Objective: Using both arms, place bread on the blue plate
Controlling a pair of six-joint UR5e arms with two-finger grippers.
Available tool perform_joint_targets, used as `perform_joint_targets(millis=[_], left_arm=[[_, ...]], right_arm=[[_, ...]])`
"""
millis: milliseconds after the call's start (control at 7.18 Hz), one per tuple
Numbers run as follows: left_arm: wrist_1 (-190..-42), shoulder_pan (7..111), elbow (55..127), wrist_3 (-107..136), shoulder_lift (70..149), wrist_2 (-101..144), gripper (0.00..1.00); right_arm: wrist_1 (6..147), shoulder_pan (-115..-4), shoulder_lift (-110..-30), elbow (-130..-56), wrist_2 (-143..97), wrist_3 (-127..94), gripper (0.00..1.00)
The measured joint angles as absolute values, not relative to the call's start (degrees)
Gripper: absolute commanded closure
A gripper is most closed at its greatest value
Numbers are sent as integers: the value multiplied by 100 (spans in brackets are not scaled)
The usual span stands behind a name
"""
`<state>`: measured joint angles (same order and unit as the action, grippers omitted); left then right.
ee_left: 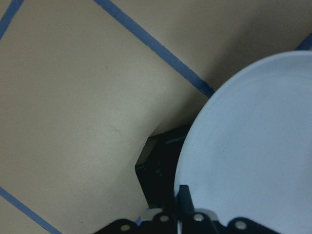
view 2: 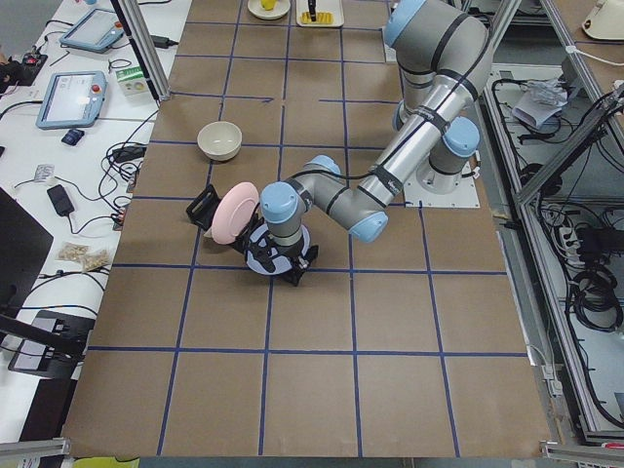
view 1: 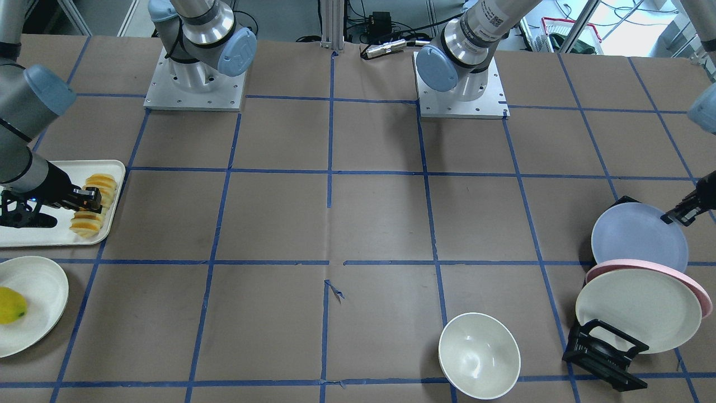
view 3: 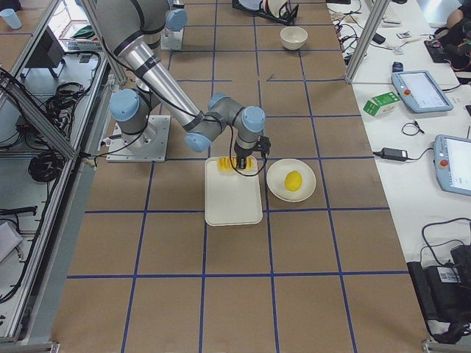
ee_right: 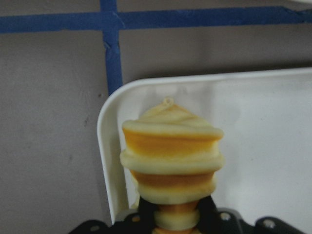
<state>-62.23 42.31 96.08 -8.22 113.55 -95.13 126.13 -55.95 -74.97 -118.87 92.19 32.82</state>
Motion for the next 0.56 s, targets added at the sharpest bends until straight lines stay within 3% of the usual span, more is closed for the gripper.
perform_joint_targets(millis=[557], left_arm=[[-7161, 4082, 9380, -1225, 10783, -9632, 100]], right_arm=[[12229, -5628, -7690, -11439, 9249, 3278, 100]])
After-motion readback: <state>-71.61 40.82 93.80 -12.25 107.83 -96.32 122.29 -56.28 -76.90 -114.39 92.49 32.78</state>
